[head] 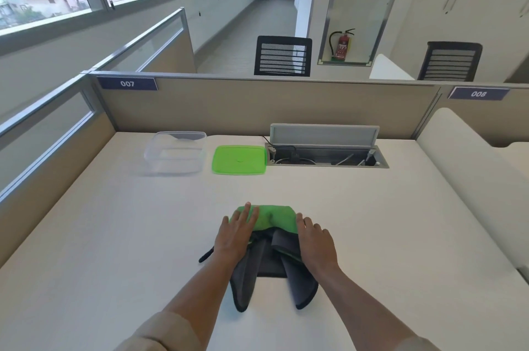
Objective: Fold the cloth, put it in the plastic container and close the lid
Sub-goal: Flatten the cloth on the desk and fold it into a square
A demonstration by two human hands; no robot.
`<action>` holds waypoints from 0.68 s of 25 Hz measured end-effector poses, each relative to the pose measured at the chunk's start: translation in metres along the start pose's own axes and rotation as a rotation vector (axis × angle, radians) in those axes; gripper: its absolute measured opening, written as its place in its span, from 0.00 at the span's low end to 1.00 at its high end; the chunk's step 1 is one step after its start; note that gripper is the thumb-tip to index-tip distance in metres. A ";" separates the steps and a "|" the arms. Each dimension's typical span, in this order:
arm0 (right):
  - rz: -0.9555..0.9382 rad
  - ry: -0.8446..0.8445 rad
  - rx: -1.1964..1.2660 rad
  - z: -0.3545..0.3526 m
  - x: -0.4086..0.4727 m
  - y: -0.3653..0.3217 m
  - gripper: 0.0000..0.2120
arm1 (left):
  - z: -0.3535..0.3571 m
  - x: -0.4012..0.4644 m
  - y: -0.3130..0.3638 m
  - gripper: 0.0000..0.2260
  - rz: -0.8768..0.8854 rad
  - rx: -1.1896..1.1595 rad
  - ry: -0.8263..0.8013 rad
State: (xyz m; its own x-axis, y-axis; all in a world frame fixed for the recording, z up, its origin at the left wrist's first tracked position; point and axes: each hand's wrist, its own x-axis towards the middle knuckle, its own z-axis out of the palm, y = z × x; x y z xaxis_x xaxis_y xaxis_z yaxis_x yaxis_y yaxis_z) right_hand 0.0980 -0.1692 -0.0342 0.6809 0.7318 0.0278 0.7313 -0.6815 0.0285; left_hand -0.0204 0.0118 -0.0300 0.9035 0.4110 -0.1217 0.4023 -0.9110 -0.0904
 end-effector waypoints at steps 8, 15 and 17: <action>0.090 0.064 0.130 -0.024 0.013 0.003 0.13 | 0.011 -0.001 -0.009 0.35 -0.119 0.026 0.051; 0.102 0.172 0.222 -0.048 0.039 0.028 0.04 | -0.015 0.010 -0.038 0.10 -0.192 -0.095 0.172; 0.144 0.215 0.231 -0.058 0.047 0.037 0.02 | -0.019 0.016 -0.050 0.07 -0.203 -0.138 0.212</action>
State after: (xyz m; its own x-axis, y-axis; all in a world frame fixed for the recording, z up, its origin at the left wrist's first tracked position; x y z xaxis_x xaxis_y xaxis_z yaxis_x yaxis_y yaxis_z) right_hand 0.1550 -0.1603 0.0258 0.7719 0.5945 0.2254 0.6347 -0.7417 -0.2169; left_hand -0.0228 0.0632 -0.0083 0.8077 0.5817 0.0954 0.5803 -0.8131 0.0448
